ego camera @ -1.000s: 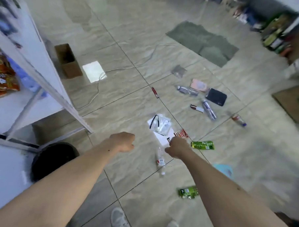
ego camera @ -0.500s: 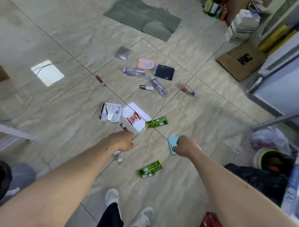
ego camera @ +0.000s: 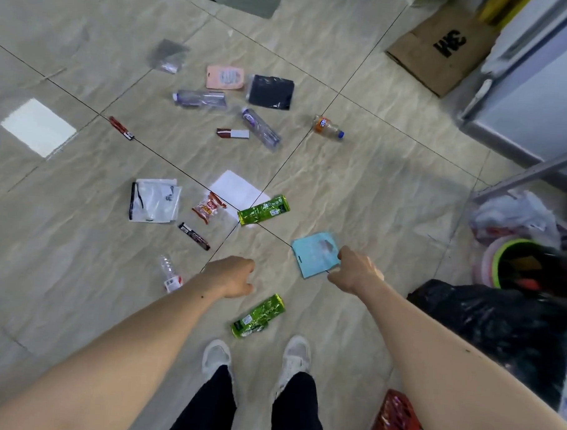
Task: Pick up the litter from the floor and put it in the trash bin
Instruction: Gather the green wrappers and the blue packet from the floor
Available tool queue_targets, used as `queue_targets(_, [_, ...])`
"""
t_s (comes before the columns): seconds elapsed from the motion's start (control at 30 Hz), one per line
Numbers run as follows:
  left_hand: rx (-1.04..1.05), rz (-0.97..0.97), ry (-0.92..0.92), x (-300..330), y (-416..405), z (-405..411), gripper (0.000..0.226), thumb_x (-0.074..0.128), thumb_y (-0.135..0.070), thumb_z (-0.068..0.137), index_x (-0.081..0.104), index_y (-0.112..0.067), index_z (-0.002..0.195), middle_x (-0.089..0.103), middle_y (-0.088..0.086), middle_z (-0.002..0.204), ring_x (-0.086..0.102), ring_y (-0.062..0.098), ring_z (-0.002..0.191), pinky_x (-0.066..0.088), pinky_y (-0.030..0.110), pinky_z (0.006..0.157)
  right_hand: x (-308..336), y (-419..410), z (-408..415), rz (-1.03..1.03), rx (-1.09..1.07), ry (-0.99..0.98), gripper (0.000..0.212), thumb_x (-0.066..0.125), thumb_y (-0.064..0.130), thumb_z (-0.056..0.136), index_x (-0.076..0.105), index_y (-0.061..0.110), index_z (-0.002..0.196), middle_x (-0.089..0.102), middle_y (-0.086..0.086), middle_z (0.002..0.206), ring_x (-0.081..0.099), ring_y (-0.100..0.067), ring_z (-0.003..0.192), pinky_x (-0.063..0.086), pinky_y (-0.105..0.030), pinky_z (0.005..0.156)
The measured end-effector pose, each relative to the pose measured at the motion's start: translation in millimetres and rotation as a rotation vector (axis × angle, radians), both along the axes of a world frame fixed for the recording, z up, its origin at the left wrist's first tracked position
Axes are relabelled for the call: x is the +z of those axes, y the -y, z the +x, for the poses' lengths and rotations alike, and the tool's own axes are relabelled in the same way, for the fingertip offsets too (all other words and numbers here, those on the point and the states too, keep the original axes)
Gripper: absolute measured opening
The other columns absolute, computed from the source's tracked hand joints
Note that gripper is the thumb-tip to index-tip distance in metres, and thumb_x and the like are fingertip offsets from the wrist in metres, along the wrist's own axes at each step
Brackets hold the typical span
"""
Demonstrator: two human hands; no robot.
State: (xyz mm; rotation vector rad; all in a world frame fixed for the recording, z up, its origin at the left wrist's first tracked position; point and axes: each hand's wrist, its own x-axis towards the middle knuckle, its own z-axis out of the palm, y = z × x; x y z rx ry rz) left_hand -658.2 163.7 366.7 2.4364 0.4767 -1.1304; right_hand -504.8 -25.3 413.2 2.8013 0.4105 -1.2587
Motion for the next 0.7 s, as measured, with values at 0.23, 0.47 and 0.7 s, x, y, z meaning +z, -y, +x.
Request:
queue_targets(0.23, [-0.052,-0.03,-0.018,-178,38,7,0.065,0.069,-0.047,0.08,0.044,-0.018,0.133,0.055,0.002,0.125,0.055,0.021,0.113,0.048,0.036,0.079,-183,11,23,0.021,0.063,-0.016,0.066,0.066,0.028,0.087,0.036,0.018,0.145,0.047,-0.006,0.142,0.049,-0.028,0.128,0.045,-0.038,0.097])
queue_targets(0.47, [-0.227,0.035,0.038,-360,54,3,0.1,0.081,-0.058,0.06,0.033,-0.018,0.139,0.048,0.004,0.129,0.054,0.025,0.113,0.045,0.037,0.072,-370,13,32,0.052,0.127,0.025,0.056,0.065,0.023,0.086,0.043,0.011,0.135,0.051,-0.012,0.133,0.05,-0.03,0.123,0.047,-0.042,0.099])
queue_targets(0.7, [-0.565,0.172,0.294,-472,59,9,0.144,0.078,-0.073,0.041,-0.001,-0.028,0.152,0.001,0.009,0.16,0.004,0.033,0.145,0.011,0.051,0.116,-474,3,52,0.042,0.242,0.108,0.065,0.066,0.031,0.084,0.038,0.014,0.14,0.044,-0.012,0.139,0.038,-0.036,0.131,0.04,-0.046,0.101])
